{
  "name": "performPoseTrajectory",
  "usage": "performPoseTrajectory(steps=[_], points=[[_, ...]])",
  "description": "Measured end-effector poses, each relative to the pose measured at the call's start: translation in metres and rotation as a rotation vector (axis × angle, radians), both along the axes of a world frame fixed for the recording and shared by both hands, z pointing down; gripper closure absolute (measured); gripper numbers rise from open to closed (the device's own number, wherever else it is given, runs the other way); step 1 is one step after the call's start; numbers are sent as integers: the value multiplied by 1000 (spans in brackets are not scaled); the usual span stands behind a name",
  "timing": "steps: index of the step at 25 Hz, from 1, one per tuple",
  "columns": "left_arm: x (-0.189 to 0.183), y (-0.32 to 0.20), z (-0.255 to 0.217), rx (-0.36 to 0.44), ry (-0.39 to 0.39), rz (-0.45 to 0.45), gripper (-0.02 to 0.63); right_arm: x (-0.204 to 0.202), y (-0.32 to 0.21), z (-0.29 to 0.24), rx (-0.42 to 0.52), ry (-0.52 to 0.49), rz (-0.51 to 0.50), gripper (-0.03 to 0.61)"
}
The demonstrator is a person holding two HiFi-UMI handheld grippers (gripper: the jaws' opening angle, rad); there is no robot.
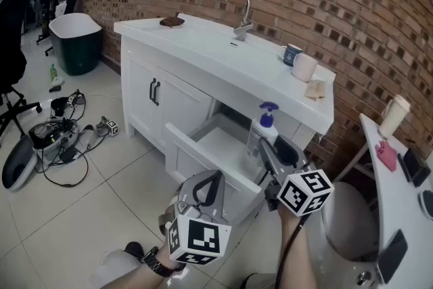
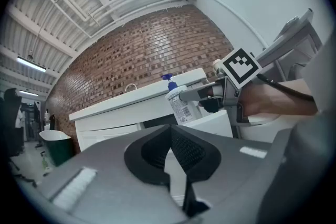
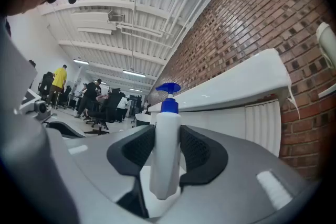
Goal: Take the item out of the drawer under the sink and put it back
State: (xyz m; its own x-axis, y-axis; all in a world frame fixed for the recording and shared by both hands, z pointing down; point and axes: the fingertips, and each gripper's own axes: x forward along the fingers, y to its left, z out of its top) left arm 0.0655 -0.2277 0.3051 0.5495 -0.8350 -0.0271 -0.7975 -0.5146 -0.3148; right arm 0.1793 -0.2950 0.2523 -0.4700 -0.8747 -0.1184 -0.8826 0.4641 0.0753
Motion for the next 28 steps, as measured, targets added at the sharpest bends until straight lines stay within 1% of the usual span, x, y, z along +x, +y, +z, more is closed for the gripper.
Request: performPoseTrajectory(steps=[4, 9, 15, 24, 26, 28], points=[[5, 4, 1, -2, -10, 27, 595, 1, 4, -1, 8, -7, -10, 419], [9, 4, 7, -9, -43, 26, 595, 1, 4, 1, 5, 5, -15, 419], [4, 2, 3, -11, 0, 10, 595, 0, -2, 13, -39, 41, 2, 420], [2, 1, 3, -13, 2, 5, 595, -7, -5, 14, -40, 37, -15, 420], [2, 2, 2, -12, 0, 7, 595, -7, -6, 18, -60, 54, -12, 420], [1, 3, 2, -10, -4, 10, 595, -6, -11, 30, -130, 100, 0, 420]])
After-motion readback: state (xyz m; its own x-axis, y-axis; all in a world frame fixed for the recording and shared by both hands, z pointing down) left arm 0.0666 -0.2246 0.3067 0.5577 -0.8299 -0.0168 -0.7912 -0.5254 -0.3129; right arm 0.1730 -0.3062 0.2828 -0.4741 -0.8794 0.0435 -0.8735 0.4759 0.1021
